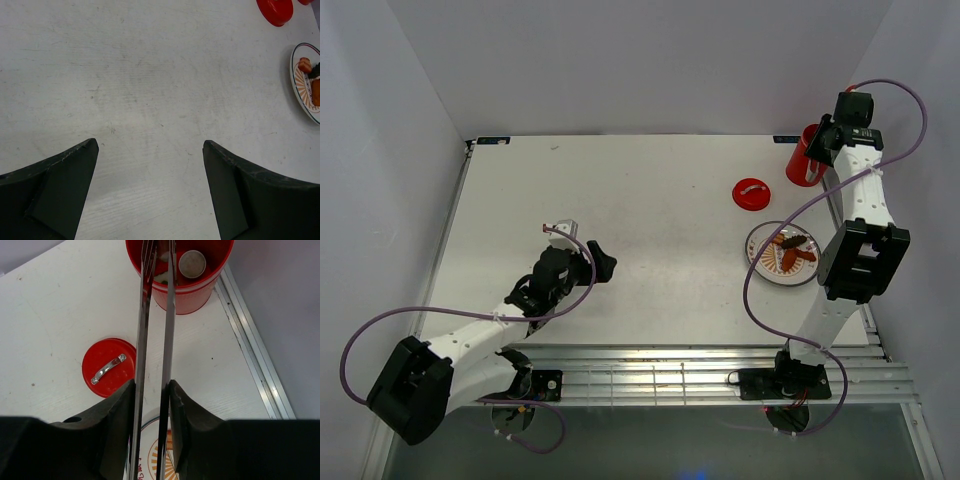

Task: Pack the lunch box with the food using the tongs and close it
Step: Place the fake food in the packing box.

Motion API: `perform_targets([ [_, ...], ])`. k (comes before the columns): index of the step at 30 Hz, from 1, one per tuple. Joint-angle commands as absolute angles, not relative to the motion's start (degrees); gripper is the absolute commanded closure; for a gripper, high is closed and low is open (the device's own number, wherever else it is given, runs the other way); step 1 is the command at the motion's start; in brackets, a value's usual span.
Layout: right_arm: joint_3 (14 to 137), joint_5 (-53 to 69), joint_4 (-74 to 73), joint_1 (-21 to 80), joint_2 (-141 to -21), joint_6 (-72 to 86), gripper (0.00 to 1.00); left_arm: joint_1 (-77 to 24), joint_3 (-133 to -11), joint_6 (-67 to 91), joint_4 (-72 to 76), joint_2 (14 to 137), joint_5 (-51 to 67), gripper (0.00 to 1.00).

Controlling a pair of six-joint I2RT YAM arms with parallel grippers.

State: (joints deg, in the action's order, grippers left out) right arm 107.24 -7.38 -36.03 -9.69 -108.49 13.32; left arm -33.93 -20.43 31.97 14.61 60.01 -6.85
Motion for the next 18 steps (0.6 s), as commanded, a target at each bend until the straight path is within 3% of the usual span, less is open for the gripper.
perform_targets([
  [1, 106.9, -8.3, -34.3, -9.9, -107.9, 14.2, 0.6, -34.2, -21.6, 31.7, 15.5, 58.0, -6.5, 0.04],
  [18, 104.5, -7.6, -36.3, -9.9, -99.1, 13.4, 0.57, -34.2, -21.8, 31.6, 15.5, 58.3, -7.1, 0.04],
])
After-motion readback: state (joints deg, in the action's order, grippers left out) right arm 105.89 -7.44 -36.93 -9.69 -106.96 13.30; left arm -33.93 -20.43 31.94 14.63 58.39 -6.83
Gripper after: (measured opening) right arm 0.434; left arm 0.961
